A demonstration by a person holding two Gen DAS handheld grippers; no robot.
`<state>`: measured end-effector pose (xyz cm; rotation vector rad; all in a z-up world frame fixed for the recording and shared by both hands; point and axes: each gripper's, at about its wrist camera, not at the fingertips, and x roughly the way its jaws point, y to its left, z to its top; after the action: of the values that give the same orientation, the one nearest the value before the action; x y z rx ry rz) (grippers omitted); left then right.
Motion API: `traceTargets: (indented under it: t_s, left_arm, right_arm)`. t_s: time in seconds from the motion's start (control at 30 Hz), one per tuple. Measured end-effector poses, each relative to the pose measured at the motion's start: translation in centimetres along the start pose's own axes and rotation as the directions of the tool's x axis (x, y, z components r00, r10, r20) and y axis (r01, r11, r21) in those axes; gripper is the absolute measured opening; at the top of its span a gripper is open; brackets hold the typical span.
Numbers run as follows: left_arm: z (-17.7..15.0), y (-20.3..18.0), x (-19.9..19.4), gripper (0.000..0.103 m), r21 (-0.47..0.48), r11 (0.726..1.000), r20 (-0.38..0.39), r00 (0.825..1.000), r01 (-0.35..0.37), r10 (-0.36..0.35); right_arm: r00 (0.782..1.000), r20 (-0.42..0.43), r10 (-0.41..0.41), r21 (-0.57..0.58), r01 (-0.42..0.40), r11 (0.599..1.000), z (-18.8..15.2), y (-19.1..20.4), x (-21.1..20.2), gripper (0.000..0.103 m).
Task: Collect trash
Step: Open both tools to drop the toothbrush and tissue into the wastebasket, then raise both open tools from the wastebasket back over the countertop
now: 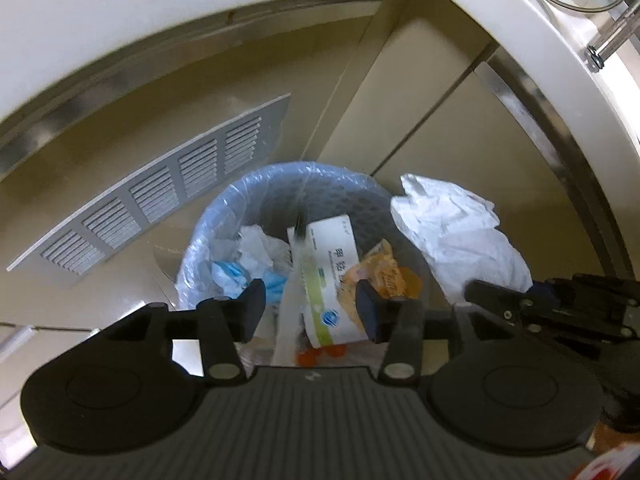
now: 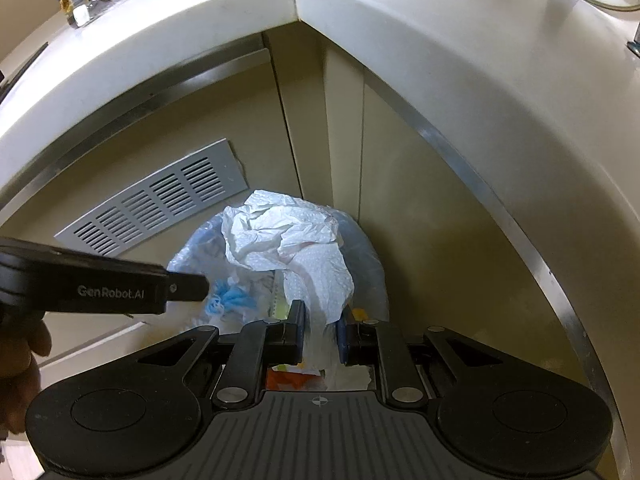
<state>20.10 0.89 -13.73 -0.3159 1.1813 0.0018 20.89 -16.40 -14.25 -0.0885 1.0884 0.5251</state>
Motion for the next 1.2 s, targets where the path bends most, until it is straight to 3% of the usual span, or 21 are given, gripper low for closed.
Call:
traceTargets:
  t_s: [0.4, 0.87, 0.97, 1.0, 1.03, 1.07, 1.1, 1.2]
  left_arm:
    - [-2.0, 2.0, -1.6, 0.045, -0.049, 0.999, -0.011, 1.000, -0.017, 0.017]
    - [-2.0, 2.4, -2.1, 0.045, -0.067, 0.997, -0.004, 0.999, -0.033, 0.033]
    - [-2.1, 2.7, -2.2, 0.045, -0.070, 0.997, -0.006, 0.999, -0.037, 0.037]
    - [-2.1, 2.8, -2.1, 0.045, -0.072, 0.997, -0.007, 0.999, -0.039, 0.038]
    - [-2.1, 3.0, -2.1, 0.045, -0.074, 0.997, -0.008, 0.999, -0.039, 0.039]
    - [-2.1, 3.1, -2.1, 0.045, -0.076, 0.996, -0.009, 0.999, -0.041, 0.040]
    - [-2.1, 3.2, -2.2, 0.045, -0.078, 0.996, -0.009, 0.999, -0.043, 0.043]
    - [-2.2, 3.6, -2.3, 0.045, -0.087, 0.995, -0.009, 0.999, -0.046, 0.046]
  right_arm:
    - [0.999, -0.001, 0.034, -0.028, -0.034, 0.999, 0.6, 1.2, 1.2, 0.016]
    - [0.997, -0.011, 0.081, -0.031, -0.082, 0.996, 1.3, 1.9, 2.2, 0.017]
    - [0.992, -0.017, 0.128, -0.007, -0.128, 0.992, 1.3, 1.4, 2.6, 0.017]
    - [0.989, -0.017, 0.150, 0.004, -0.150, 0.989, 1.3, 1.3, 2.8, 0.019]
    - [0.988, -0.016, 0.150, 0.010, -0.150, 0.989, 1.3, 1.2, 3.1, 0.033]
    - [0.989, -0.012, 0.146, 0.014, -0.146, 0.989, 1.3, 1.2, 3.2, 0.056]
    - [0.989, -0.006, 0.146, 0.019, -0.146, 0.989, 1.3, 1.1, 3.3, 0.063]
    - [0.991, -0.015, 0.133, 0.022, -0.133, 0.991, 1.1, 1.2, 3.7, 0.063]
